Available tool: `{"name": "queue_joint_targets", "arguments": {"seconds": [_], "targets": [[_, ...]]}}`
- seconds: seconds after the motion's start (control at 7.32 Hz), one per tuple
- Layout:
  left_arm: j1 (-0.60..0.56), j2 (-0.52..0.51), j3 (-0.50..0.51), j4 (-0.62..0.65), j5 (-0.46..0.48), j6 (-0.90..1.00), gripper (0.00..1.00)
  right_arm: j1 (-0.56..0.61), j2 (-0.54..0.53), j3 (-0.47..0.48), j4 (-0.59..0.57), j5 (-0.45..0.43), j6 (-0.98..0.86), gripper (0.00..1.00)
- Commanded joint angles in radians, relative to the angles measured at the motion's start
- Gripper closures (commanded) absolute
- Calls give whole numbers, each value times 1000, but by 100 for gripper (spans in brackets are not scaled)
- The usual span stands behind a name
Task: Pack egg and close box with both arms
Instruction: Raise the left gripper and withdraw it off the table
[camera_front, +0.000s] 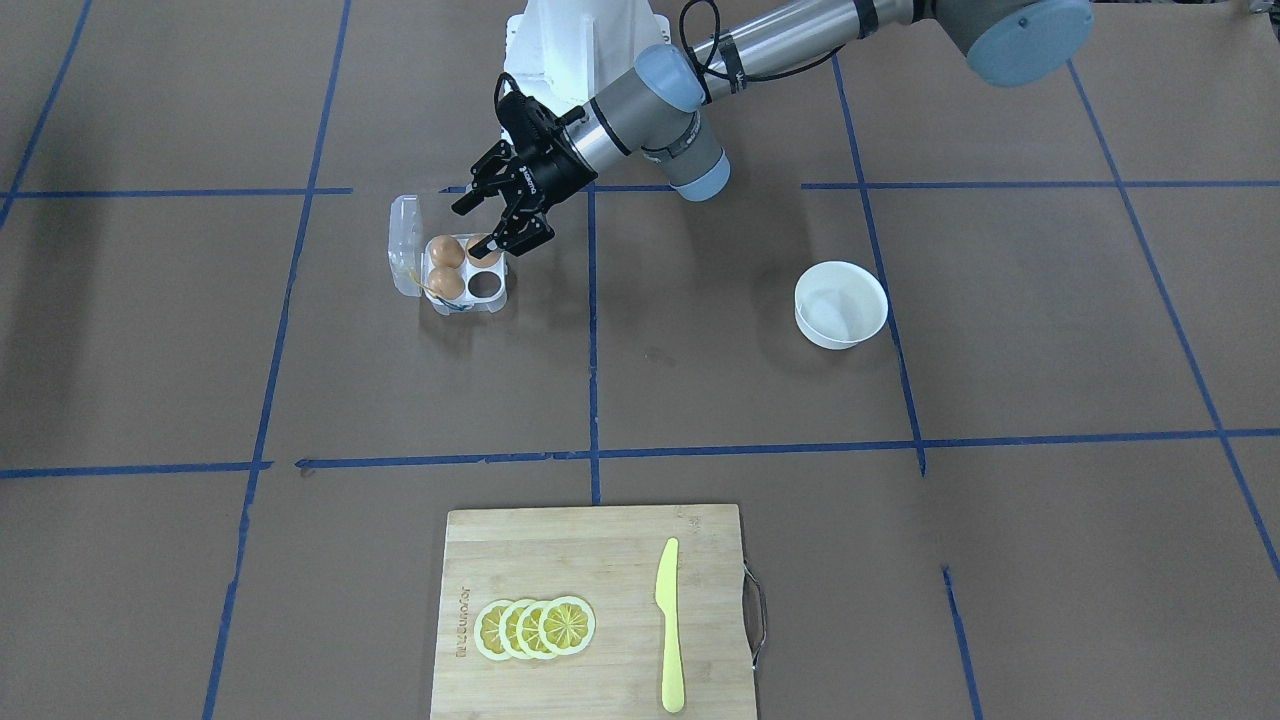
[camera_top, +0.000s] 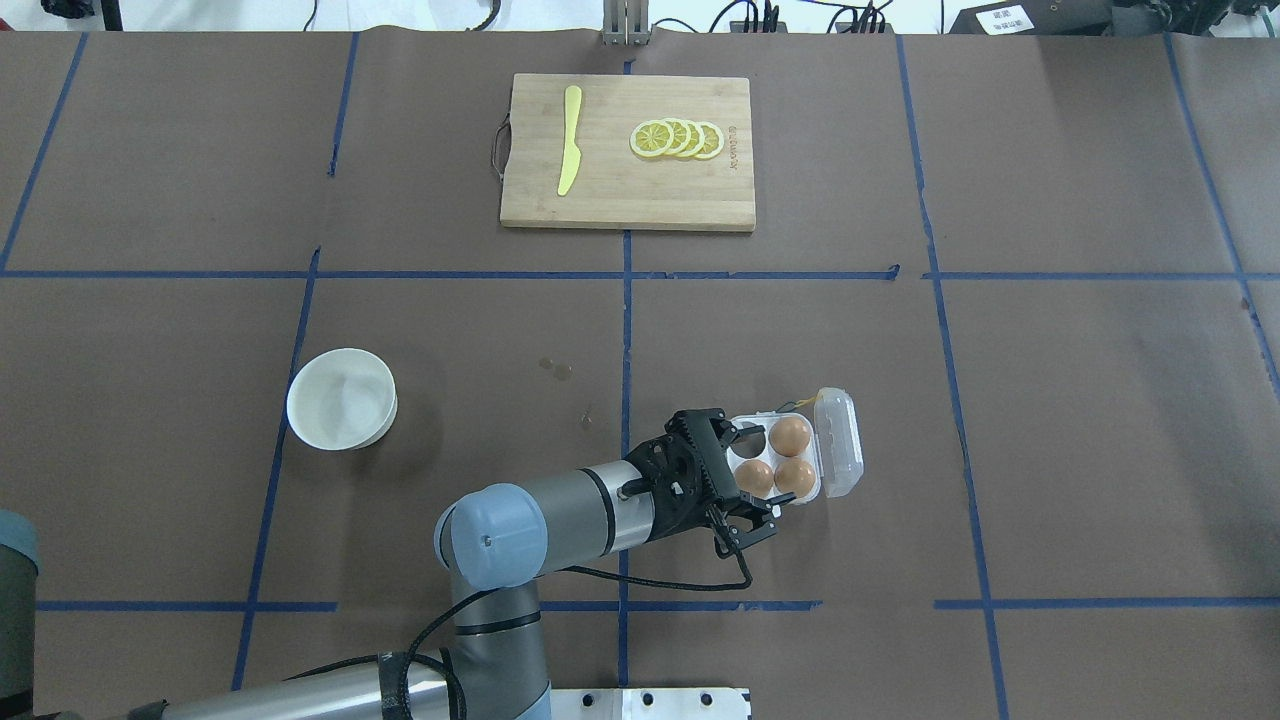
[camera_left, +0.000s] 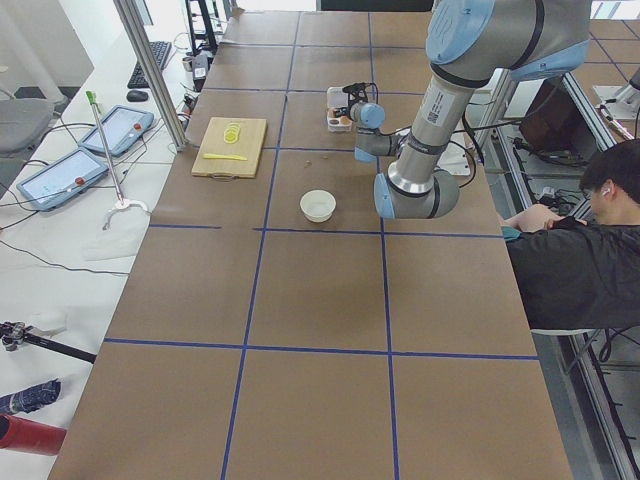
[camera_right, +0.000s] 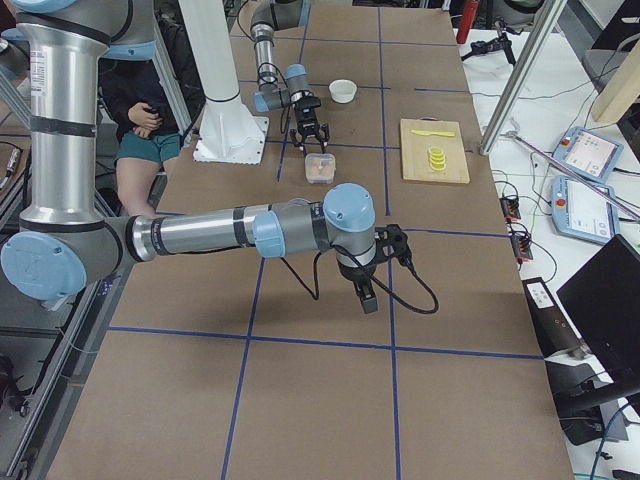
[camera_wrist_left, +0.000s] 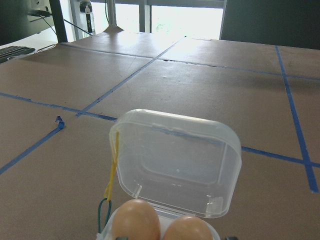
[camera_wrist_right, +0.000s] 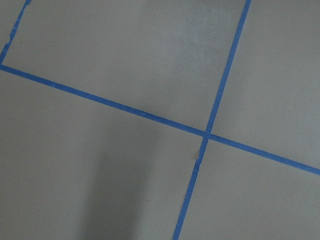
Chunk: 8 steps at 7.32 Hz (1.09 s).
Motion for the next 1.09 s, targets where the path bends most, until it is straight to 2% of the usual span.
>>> {"name": "queue_joint_targets", "arguments": {"seconds": [0.0,0.14,0.41,0.55,0.68,0.82,0.96], "targets": [[-6,6,-56,2,-5,-220,0,0,-1,1,0,1,0,0],[-7,19,-94,5,-23,-411,0,0,-1,1,0,1,0,0],[-32,31,-119,44,-20,-596,0,0,-1,1,0,3,0,0],[-68,64,-192,227,-23,-624,0,0,-1,1,0,3,0,0],[-117,89,-324,470,-55,-624,0,0,-1,2,0,3,-2,0],[-192,91,-402,688,-156,-626,0,0,-1,2,0,3,0,0],[-275,95,-434,845,-245,-620,0,0,-1,2,0,3,0,0]]}}
